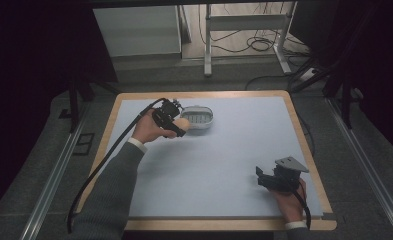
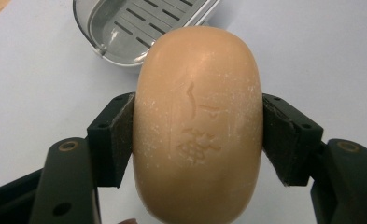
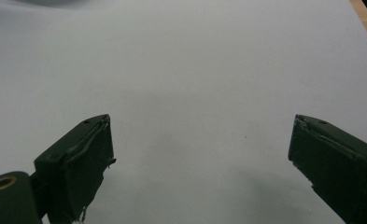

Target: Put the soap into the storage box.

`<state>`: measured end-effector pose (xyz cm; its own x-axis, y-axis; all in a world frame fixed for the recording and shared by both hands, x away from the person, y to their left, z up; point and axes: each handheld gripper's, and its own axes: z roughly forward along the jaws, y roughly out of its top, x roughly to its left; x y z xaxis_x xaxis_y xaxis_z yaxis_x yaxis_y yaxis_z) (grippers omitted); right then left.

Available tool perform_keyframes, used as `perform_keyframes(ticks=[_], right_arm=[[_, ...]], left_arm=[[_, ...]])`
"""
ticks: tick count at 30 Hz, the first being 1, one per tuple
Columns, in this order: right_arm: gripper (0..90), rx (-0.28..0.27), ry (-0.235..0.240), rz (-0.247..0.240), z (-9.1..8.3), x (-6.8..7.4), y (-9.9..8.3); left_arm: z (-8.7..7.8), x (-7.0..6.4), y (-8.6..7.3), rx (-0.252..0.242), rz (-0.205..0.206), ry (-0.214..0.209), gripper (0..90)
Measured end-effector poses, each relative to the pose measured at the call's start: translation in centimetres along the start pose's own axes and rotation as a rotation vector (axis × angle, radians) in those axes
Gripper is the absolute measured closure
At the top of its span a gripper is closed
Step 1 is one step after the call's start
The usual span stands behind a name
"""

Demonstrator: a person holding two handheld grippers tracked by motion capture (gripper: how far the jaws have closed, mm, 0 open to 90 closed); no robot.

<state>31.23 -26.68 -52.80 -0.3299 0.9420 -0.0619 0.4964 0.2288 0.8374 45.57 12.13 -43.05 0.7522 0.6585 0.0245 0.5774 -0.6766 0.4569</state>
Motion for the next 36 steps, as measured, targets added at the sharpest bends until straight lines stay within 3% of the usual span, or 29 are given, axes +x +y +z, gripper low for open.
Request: perform_keyframes(ticks=[19, 36], right_arm=[[6.6, 0.001, 0.0, 0.0, 0.0, 0.0, 0.0], [6.6, -0.003, 0.003, -0.001, 0.0, 0.0, 0.0]], left_arm=[[1.1, 0.9, 1.5, 0.016, -0.002, -0.009, 32.5], [2.2, 1.0, 4.0, 0.035, 0.038, 0.006, 32.5]])
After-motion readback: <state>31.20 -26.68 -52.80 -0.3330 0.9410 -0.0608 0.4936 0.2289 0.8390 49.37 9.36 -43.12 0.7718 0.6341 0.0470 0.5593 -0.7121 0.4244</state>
